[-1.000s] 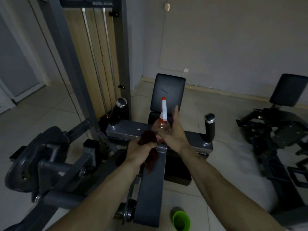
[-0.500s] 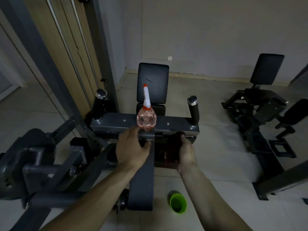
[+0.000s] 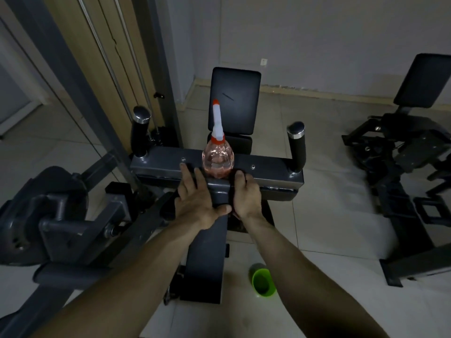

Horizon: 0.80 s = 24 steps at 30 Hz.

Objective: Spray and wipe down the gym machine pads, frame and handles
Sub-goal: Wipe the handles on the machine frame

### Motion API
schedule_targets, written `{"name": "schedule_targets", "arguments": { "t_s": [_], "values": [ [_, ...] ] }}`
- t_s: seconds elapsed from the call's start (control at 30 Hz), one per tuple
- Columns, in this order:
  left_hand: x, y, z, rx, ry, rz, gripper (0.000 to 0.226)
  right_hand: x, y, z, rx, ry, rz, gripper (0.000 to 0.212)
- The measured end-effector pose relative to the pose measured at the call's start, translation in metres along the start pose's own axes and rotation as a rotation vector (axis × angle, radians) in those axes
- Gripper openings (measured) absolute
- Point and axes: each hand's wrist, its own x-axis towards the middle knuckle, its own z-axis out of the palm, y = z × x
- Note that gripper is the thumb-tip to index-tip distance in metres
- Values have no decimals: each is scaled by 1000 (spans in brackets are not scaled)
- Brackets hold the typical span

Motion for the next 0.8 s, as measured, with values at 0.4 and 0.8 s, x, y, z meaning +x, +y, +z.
{"name": "schedule_targets", "arguments": {
  "t_s": [0.4,0.8],
  "values": [
    [2,4,2,2,-11,-48,140,-9,16,-6,-252,-55,-342,36],
    [4,7,2,-5,-34,-71,141,-15,33,-12,-351,-5,-475,34]
  ]
}}
